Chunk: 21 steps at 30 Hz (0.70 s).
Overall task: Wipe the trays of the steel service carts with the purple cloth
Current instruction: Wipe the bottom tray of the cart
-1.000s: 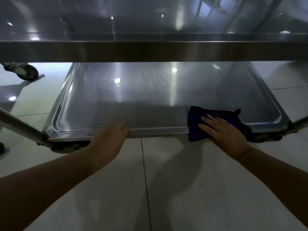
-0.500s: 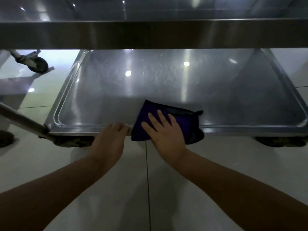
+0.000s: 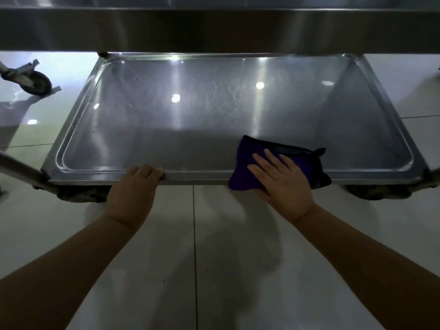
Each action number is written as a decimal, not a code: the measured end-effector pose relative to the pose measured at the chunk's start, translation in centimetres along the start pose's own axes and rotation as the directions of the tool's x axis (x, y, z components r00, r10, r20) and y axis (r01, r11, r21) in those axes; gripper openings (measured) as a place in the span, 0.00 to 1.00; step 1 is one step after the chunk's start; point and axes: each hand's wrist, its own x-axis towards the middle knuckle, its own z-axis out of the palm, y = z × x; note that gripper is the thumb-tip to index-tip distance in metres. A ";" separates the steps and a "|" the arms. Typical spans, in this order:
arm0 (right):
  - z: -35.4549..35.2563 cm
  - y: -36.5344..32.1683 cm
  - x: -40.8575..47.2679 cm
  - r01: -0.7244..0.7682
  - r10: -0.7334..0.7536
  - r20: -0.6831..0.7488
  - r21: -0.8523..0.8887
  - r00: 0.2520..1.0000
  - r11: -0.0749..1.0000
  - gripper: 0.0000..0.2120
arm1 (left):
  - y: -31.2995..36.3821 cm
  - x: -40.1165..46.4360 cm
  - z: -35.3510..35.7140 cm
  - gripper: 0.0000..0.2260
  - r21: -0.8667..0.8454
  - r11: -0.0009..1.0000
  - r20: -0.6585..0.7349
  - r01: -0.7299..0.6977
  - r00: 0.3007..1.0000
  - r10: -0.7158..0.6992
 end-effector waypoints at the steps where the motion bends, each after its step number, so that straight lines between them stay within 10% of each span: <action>1: -0.3 1.2 -0.9 -0.017 0.017 0.029 -0.008 0.999 1.000 0.23 | 0.0 0.0 0.0 0.12 0.004 1.000 -0.004 -0.012 1.000 0.012; 12: -3.6 7.9 -6.7 -0.308 0.303 0.098 0.035 0.948 0.951 0.33 | 0.9 0.0 0.0 0.11 -0.116 0.986 -0.087 0.122 0.987 -0.132; 21: -2.5 -4.1 5.4 -0.128 0.076 0.326 0.138 0.942 0.982 0.28 | 2.2 0.1 -0.1 0.08 -0.171 0.953 -0.093 0.251 0.959 -0.269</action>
